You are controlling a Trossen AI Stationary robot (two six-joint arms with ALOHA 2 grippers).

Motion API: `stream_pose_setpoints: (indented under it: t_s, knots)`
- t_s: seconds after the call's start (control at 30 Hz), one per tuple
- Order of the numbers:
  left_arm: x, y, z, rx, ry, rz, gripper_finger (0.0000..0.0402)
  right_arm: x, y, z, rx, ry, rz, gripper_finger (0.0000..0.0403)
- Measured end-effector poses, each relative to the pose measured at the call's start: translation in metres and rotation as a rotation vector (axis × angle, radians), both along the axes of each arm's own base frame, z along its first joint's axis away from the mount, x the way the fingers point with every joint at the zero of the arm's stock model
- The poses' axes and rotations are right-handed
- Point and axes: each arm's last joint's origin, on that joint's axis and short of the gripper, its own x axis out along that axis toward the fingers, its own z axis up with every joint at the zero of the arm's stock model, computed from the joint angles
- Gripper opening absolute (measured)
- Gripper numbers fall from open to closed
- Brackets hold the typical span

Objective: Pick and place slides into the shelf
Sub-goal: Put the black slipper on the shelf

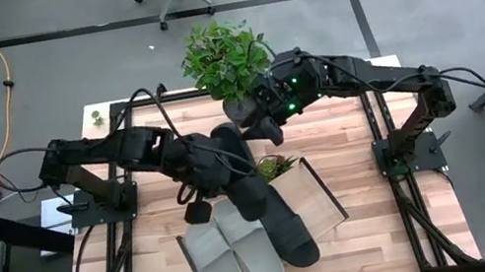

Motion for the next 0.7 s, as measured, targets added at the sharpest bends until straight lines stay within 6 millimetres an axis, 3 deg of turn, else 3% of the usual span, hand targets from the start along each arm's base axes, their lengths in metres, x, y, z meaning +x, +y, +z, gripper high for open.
stream_pose_setpoints:
  t_s: [0.53,0.7]
  knots:
    - [0.0046,0.0005,0.0021,-0.001,-0.045,0.015,0.0,0.0044,0.009,0.0013,0.011,-0.02,-0.046,0.0231]
    - [0.0047,0.0003,0.002,0.0,-0.045,0.015,0.0,0.0052,0.0085,-0.0011,0.02,0.0,-0.066,0.0214]
